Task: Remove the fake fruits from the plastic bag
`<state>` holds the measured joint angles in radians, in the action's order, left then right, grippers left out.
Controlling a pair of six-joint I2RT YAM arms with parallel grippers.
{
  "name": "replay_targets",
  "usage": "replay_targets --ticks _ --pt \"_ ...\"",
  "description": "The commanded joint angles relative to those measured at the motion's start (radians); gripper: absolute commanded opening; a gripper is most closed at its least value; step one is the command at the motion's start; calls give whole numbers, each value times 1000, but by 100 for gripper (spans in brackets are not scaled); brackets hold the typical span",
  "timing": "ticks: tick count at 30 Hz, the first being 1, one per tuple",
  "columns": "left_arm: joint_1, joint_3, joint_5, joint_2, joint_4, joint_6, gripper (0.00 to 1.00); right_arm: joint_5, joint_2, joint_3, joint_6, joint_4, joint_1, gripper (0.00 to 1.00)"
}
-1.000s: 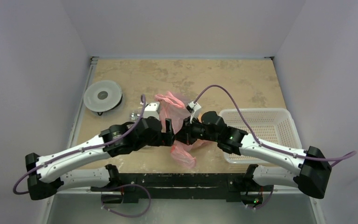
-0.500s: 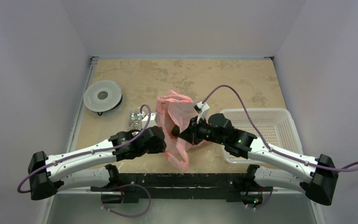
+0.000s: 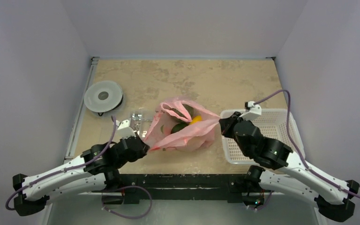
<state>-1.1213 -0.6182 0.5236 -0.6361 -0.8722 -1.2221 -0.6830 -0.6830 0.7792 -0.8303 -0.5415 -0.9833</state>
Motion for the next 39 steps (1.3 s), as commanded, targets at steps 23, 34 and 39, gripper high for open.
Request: replay_targets --ticks 23,34,39 --pt "5 -207 -84 26 -61 300 78 410 31 20 120 108 14 77" --pt "5 -449 170 -178 -99 684 90 283 -198 200 501 89 14 99" --pt "23 -491 168 -354 -5 760 91 232 -332 256 610 116 12 99"
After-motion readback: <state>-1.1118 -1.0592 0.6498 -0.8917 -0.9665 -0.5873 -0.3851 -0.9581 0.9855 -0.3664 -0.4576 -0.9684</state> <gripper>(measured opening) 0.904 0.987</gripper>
